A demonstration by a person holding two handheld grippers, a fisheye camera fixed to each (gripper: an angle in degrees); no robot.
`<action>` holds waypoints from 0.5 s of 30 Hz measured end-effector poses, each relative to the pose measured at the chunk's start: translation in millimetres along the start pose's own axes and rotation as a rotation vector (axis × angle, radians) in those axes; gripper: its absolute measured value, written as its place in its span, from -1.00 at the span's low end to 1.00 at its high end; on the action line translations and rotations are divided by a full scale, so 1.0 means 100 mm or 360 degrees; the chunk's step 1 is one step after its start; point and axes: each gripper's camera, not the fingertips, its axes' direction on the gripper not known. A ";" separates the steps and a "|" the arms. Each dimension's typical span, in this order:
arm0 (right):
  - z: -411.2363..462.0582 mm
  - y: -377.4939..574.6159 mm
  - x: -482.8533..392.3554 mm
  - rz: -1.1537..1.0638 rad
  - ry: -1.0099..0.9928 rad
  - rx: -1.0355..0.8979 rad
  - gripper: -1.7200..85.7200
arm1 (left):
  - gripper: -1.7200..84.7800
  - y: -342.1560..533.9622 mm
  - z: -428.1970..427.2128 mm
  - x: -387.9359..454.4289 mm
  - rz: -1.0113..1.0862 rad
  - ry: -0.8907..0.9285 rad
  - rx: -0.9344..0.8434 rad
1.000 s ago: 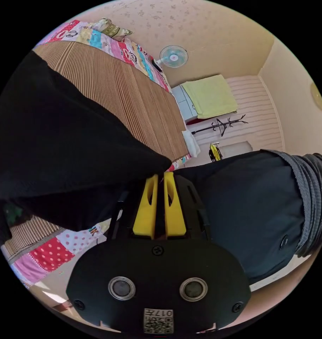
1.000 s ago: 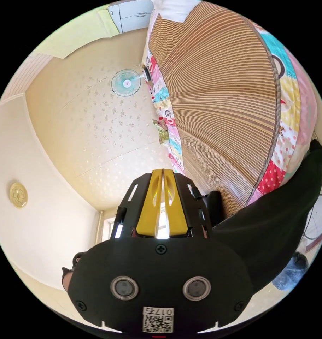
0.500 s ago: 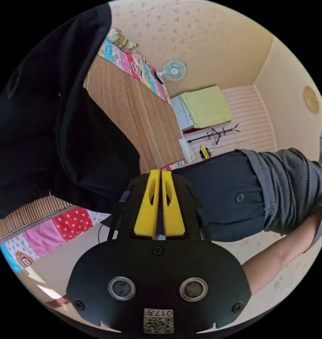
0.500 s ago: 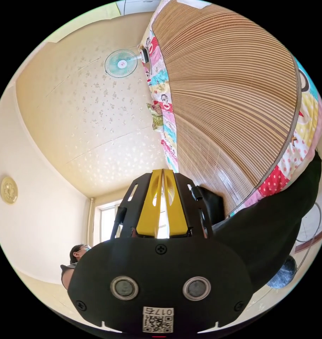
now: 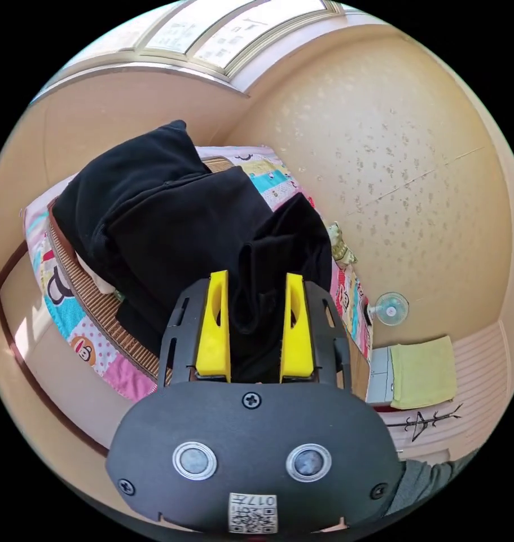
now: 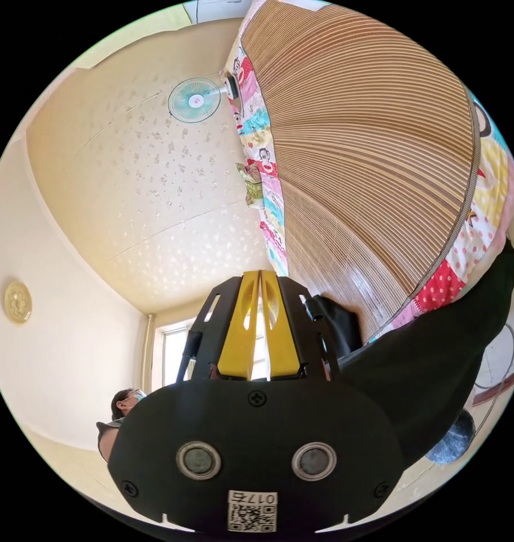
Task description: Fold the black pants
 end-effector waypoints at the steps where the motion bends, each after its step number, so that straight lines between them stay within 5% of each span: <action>1: -0.07 0.03 -0.03 -0.0025 -0.0052 0.0041 -0.95 | -0.70 0.01 0.10 -0.04 0.0004 0.0049 -0.0020; 5: -0.35 0.14 -0.12 -0.0066 -0.0174 0.0189 -0.95 | -0.89 0.23 0.72 -0.36 -0.0099 0.0689 -0.0211; 10: -0.47 0.20 -0.29 -0.0112 -0.0252 0.0128 -0.95 | -0.95 0.90 0.83 0.06 0.0474 0.0865 -0.0345; 15: -0.35 0.13 -0.67 -0.0228 -0.0263 -0.0148 -0.95 | -0.97 1.66 0.60 0.54 0.0979 0.1462 -0.0338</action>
